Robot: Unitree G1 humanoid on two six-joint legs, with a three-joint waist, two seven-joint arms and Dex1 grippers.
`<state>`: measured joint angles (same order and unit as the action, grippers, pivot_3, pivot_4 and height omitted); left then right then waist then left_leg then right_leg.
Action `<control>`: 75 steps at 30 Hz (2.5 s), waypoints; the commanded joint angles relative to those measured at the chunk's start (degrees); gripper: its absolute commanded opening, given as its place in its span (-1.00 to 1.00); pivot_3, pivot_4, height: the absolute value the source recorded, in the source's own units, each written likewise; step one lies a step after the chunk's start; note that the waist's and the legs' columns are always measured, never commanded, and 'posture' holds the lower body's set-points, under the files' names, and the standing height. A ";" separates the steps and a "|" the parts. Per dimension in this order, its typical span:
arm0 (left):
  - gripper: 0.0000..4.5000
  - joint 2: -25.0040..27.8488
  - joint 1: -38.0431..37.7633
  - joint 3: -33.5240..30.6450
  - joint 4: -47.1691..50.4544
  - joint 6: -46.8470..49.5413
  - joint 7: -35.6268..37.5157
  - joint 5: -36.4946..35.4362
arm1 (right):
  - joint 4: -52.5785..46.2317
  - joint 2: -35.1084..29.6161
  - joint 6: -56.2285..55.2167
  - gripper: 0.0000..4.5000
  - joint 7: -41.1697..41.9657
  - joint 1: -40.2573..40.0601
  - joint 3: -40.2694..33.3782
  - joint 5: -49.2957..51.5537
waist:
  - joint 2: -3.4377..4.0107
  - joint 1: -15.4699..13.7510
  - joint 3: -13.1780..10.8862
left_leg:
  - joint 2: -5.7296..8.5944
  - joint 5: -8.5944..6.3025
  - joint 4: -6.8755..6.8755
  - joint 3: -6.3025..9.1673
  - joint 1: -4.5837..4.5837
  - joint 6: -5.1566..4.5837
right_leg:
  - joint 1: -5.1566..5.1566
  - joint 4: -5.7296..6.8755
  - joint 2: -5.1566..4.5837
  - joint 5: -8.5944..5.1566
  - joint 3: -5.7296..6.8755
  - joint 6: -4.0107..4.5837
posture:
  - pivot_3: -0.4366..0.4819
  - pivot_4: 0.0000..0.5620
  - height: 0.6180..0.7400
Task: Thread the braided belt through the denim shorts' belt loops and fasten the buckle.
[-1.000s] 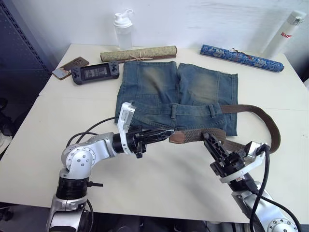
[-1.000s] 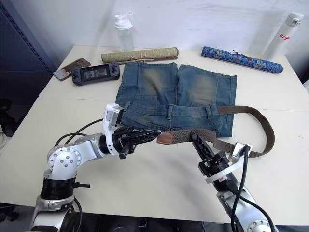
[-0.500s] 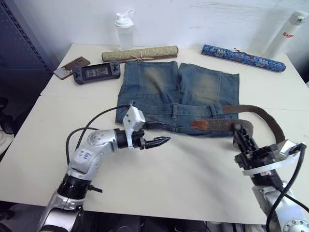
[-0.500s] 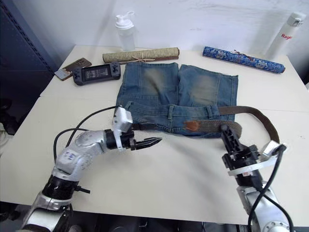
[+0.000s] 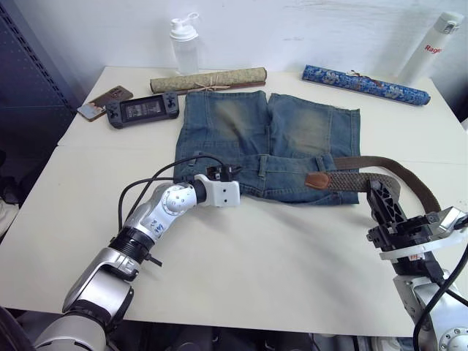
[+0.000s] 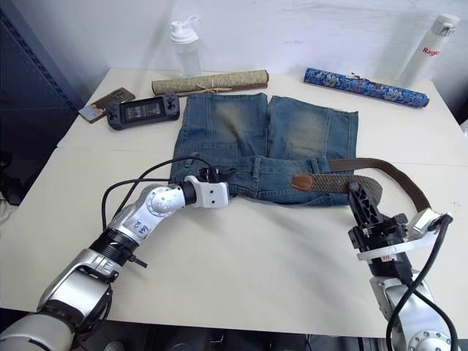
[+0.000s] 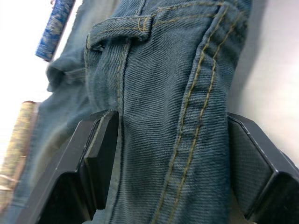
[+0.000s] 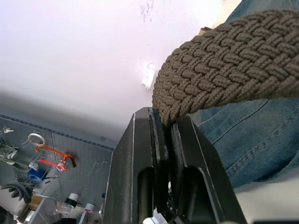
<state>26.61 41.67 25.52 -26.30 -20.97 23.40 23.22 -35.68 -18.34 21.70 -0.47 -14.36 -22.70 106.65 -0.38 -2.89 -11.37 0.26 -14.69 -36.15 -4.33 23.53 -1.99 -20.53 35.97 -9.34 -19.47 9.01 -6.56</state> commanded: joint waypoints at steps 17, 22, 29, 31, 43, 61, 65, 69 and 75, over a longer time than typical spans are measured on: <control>-0.99 12.61 -34.10 -12.96 36.61 0.64 8.62 -12.41 | -2.95 -2.21 -0.14 -1.00 1.30 -0.97 -3.86 -0.33 | 0.17 3.20 0.05 | -0.04 -0.02 0.21 -0.15 -0.14 0.03 | 0.08 -0.03 -0.10 -0.01 0.01 -0.01 | -0.05 -0.47 0.63; -0.99 17.10 -43.62 -18.87 39.24 0.03 9.12 -13.34 | -3.11 -5.50 0.79 -1.00 -0.13 -0.43 -5.53 0.58 | 0.27 2.34 0.02 | -0.08 -0.17 0.10 -0.11 -0.21 -0.19 | 0.11 -0.08 -0.29 -0.01 -0.16 0.01 | -0.05 -0.47 0.63; -0.99 15.06 -45.28 -19.08 42.21 5.44 9.12 -12.74 | -2.11 -9.34 3.18 -1.00 -0.78 -1.57 -5.79 0.58 | 0.28 1.40 0.02 | -0.08 -0.24 0.13 -0.16 -0.22 -0.18 | 0.02 -0.07 -0.25 0.00 -0.66 0.03 | -0.05 -0.47 0.63; -0.77 13.90 -45.21 -19.08 43.45 7.33 9.39 -14.23 | -1.85 -10.16 3.78 -1.00 -0.98 -1.70 -5.70 0.36 | 0.28 1.39 0.02 | -0.08 -0.14 0.12 -0.20 -0.22 -0.01 | 0.03 -0.06 -0.23 0.00 -0.65 0.03 | -0.05 -0.47 0.63; 0.34 19.25 -37.79 -33.49 53.53 43.02 28.95 -64.05 | 0.75 -16.68 7.41 -1.00 -7.05 0.47 -4.90 2.43 | 0.26 1.45 0.01 | -0.16 -0.07 -0.02 -0.17 -0.21 0.10 | 0.04 0.01 -0.12 0.00 -0.68 0.03 | -0.05 -0.47 0.63; 0.34 16.45 -29.14 -28.60 54.02 48.24 29.96 -62.72 | 1.47 -17.97 9.40 -1.00 -15.19 2.23 -1.54 -3.41 | 0.27 1.38 0.01 | -0.08 -0.06 -0.03 -0.32 -0.24 0.08 | 0.05 -0.01 0.25 0.01 -0.86 0.01 | -0.05 -0.47 0.63; 0.34 16.11 -28.97 -28.45 53.85 48.27 29.65 -62.06 | 1.14 -19.00 9.92 -1.00 -14.70 1.78 -2.44 -4.07 | 0.27 1.37 0.01 | -0.09 -0.06 -0.04 -0.33 -0.24 0.07 | 0.05 -0.02 0.25 0.01 -0.87 0.01 | -0.05 -0.47 0.63; 0.34 15.83 -28.87 -28.48 53.77 48.52 29.45 -62.07 | 0.08 -20.49 10.50 -1.00 -14.03 1.57 -2.79 -6.10 | 0.27 1.37 0.01 | -0.10 -0.06 -0.03 -0.33 -0.24 0.07 | 0.04 -0.02 0.27 0.01 -0.88 0.01 | -0.05 -0.47 0.63; 0.34 15.43 -28.38 -28.31 53.59 49.11 29.02 -62.17 | -1.33 -22.69 11.29 -1.00 -14.87 3.84 -1.16 -10.06 | 0.27 1.37 0.01 | -0.12 -0.06 -0.04 -0.34 -0.24 0.08 | 0.04 -0.02 0.30 0.01 -0.90 0.01 | -0.05 -0.47 0.63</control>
<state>42.43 12.79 -2.22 26.14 28.19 52.57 -38.85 -34.03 -39.84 32.77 -15.47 -11.67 -23.05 98.84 -0.11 -1.51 -11.36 0.14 -14.76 -36.19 -4.67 23.28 -1.92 -20.49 35.95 -9.05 -19.46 8.10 -6.55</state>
